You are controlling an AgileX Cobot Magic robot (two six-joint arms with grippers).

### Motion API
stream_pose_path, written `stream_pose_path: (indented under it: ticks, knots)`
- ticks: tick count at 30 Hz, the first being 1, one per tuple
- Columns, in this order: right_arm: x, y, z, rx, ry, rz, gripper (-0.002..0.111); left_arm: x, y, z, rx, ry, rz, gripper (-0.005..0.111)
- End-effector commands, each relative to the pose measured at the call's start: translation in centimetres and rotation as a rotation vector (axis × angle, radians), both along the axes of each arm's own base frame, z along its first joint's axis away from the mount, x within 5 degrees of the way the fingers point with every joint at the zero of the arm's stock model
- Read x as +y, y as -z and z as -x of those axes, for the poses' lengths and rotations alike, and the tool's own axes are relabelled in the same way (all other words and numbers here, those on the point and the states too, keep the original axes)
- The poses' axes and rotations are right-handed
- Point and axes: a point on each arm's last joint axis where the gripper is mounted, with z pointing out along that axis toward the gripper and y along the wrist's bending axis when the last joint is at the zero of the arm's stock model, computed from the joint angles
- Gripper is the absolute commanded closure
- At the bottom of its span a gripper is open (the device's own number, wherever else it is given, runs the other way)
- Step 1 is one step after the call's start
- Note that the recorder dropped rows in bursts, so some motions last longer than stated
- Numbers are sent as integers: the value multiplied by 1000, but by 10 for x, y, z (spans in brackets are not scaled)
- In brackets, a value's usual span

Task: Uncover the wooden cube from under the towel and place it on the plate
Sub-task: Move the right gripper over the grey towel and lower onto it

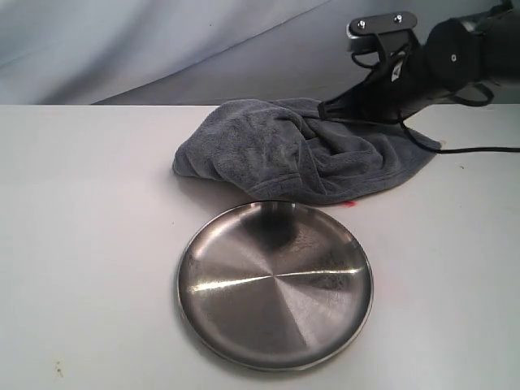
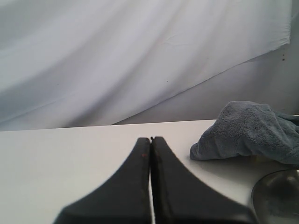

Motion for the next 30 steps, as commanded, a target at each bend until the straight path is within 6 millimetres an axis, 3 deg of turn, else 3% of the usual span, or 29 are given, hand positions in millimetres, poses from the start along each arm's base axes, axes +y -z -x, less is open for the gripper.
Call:
stream_pose_path:
  ticks: [1,7,14,21,30]
  knots:
    - [10,-16,-23,-50,10,-39,108,0,0,0,-10,-3,4,107]
    - [38,-23,-42,-38,-20,-46,108,0,0,0,-10,-3,4,107]
    - [78,-40,-32,-99,-106,-80,108,0,0,0,-10,-3,4,107]
    - [105,-52,-21,-153,-153,-138,108,0,0,0,-10,-3,4,107]
    - [140,-30,-26,-109,-193,-143,108,0,0,0,-10,-3,4,107]
